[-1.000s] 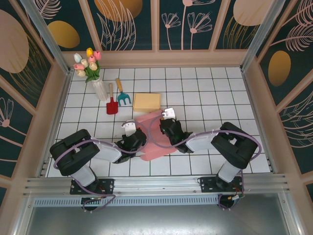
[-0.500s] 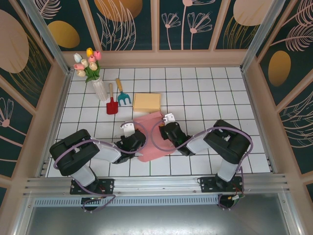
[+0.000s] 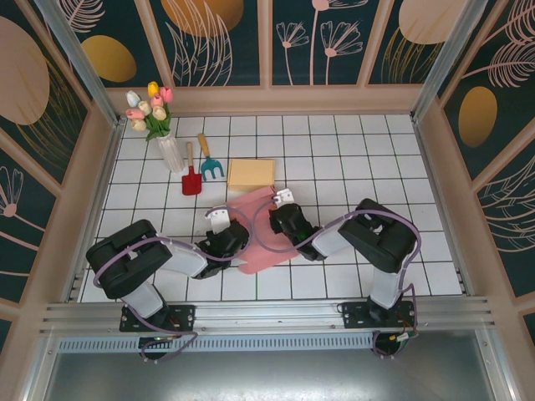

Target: Fold the paper box

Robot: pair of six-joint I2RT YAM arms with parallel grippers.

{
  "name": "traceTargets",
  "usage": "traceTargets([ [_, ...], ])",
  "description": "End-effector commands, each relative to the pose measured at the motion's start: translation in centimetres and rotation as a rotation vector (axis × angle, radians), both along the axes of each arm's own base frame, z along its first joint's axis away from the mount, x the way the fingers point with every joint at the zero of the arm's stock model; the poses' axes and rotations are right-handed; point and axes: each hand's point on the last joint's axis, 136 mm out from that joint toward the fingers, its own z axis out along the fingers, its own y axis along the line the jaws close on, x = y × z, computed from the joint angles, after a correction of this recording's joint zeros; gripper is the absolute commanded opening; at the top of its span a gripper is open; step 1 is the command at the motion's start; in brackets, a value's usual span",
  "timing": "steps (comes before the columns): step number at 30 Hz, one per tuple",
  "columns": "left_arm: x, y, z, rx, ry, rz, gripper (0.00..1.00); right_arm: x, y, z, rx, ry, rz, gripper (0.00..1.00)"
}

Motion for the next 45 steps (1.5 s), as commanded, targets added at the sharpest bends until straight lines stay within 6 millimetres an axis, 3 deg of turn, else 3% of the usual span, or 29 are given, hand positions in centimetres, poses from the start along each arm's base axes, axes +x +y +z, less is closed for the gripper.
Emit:
traceTargets([
  [1, 0.0, 0.8, 0.1, 0.004, -0.008, 0.034, 0.01, 1.8, -3.7, 0.3, -0.066, -0.048, -0.225, 0.15],
  [5, 0.0, 1.5, 0.1, 0.033, -0.014, 0.06, 0.01, 1.6, -6.5, -0.4, -0.102, -0.029, -0.324, 0.12],
  [7, 0.0, 1.4, 0.0, 0.034, -0.013, 0.061, 0.01, 1.5, -6.6, -0.4, -0.103, -0.027, -0.312, 0.12],
  [10, 0.1, 1.2, 0.0, 0.031, -0.009, 0.053, 0.01, 1.1, -5.0, 0.0, -0.078, -0.036, -0.21, 0.19],
  [13, 0.2, 1.0, -0.1, 0.029, -0.007, 0.051, 0.01, 0.1, -3.1, 1.0, -0.008, -0.045, -0.087, 0.38],
  [17, 0.3, 0.7, -0.1, 0.032, -0.005, 0.042, 0.01, -0.8, -2.4, 2.9, 0.074, -0.078, -0.016, 0.48],
  [25, 0.3, 0.4, -0.3, 0.028, 0.006, 0.031, 0.01, 0.0, 0.1, 5.2, 0.101, -0.119, 0.053, 0.49],
  [35, 0.3, 0.2, -0.5, 0.034, 0.015, 0.024, 0.01, 1.9, 0.0, 7.1, -0.002, -0.23, -0.072, 0.45],
  [37, 0.3, 0.2, -0.7, 0.033, 0.018, 0.025, 0.01, 2.0, -0.5, 7.1, -0.037, -0.252, -0.105, 0.39],
  [41, 0.3, 0.3, -0.8, 0.034, 0.018, 0.03, 0.01, 2.3, -2.6, 6.3, -0.111, -0.257, -0.209, 0.16],
  [45, 0.3, 0.7, -0.7, 0.035, 0.012, 0.048, 0.01, 2.3, -4.6, 5.4, -0.183, -0.256, -0.29, 0.12],
])
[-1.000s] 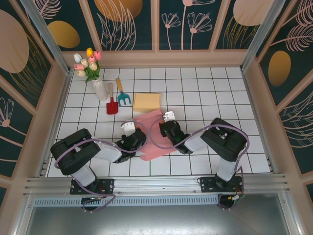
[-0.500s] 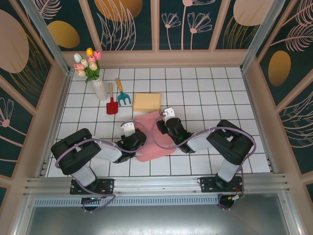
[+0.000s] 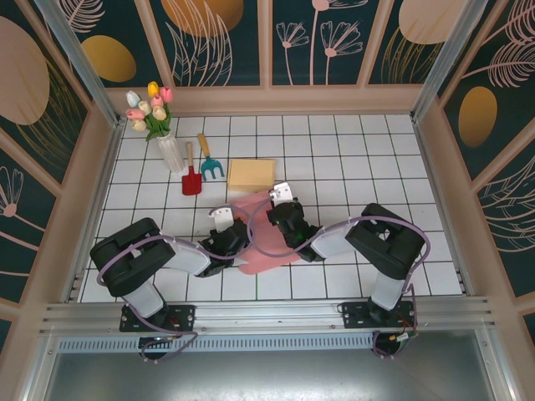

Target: Fold the paper box

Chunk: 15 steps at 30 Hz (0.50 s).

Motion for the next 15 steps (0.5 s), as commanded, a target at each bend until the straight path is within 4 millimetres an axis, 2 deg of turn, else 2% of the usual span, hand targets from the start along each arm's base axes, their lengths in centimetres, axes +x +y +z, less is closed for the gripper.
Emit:
traceTargets([
  [1, 0.0, 1.7, -0.6, 0.052, 0.001, 0.066, 0.01, 1.2, -4.1, -0.2, -0.088, -0.038, -0.202, 0.13],
  [3, 0.1, 1.6, -0.7, 0.062, 0.004, 0.067, 0.01, 0.8, -3.5, -0.2, -0.066, -0.029, -0.158, 0.17],
  [6, 0.3, 1.4, -0.9, 0.075, 0.006, 0.065, 0.01, -0.4, -2.1, 0.5, -0.012, -0.018, -0.052, 0.34],
  [9, 0.6, 1.2, -0.7, 0.087, -0.003, 0.056, 0.01, -2.2, -1.7, 1.8, 0.026, -0.02, 0.005, 0.45],
  [11, 0.7, 0.7, -1.2, 0.117, 0.001, 0.022, 0.02, -3.2, -1.9, 2.3, 0.043, 0.005, 0.036, 0.48],
  [15, 1.0, 0.6, -0.4, 0.171, -0.025, -0.01, 0.03, -5.4, -3.2, 4.0, 0.082, 0.05, 0.089, 0.49],
])
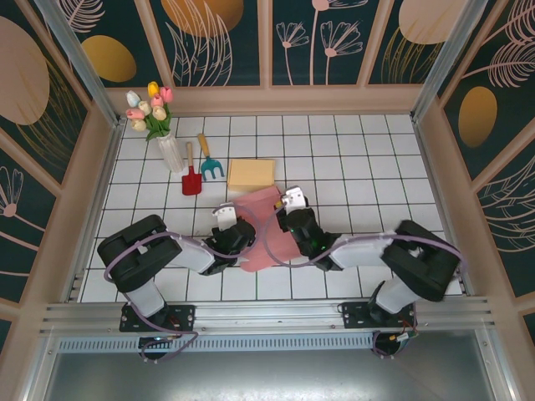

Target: Fold the paper box

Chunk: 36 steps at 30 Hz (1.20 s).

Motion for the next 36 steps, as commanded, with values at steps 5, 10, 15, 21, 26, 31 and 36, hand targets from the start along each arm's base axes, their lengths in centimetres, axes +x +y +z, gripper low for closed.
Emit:
traceTargets([
  [5, 0.7, -0.7, 2.6, 0.154, -0.043, -0.113, 0.04, -3.7, -2.6, 5.3, 0.089, 0.03, 0.083, 0.52],
  [10, 1.5, -3.5, 6.1, 0.369, 0.004, -0.307, 0.05, -4.7, -6.1, 10.9, 0.145, -0.062, 0.05, 0.55],
  [15, 1.0, -7.3, 9.0, 0.586, 0.02, -0.652, 0.01, -5.5, -10.7, 14.1, 0.216, -0.184, -0.066, 0.54],
  [21, -1.5, -9.1, 12.8, 0.804, 0.062, -1.035, 0.04, -7.6, -14.0, 14.6, 0.391, -0.298, -0.09, 0.55],
  [26, -1.1, -6.5, 12.8, 1.07, 0.28, -1.078, 0.02, -8.7, -14.3, 15.4, 0.483, -0.324, -0.038, 0.55],
  [31, -1.2, -5.2, 9.8, 1.228, 0.51, -1.149, 0.04, -8.6, -14.0, 14.7, 0.477, -0.3, -0.031, 0.56],
  [36, 0.8, -5.7, 6.4, 1.372, 0.551, -1.168, 0.05, -8.5, -13.9, 14.2, 0.47, -0.287, -0.036, 0.56],
])
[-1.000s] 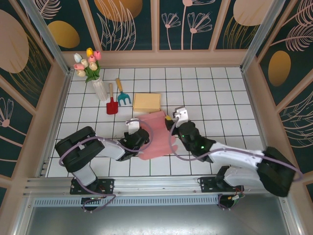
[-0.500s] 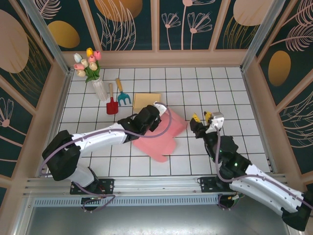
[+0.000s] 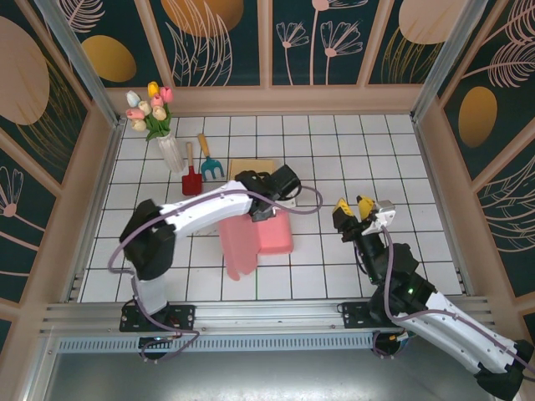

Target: Fold the paper box

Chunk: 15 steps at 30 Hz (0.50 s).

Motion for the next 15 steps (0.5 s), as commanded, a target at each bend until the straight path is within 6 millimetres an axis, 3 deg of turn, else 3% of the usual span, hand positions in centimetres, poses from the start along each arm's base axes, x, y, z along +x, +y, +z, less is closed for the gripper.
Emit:
traceTargets([
  [1, 0.4, 1.4, -1.8, 0.172, 0.028, -0.06, 0.05, 0.0, 0.0, -0.5, 0.01, 0.01, 0.004, 0.56],
  [9, 2.0, 0.2, -7.2, 0.208, 0.0, -0.098, 0.13, 0.2, 0.0, -1.0, 0.003, 0.013, -0.002, 0.57],
  [15, 2.6, -1.1, -7.1, 0.163, -0.017, -0.096, 0.25, 0.2, 0.1, -1.4, -0.003, 0.016, 0.0, 0.58],
])
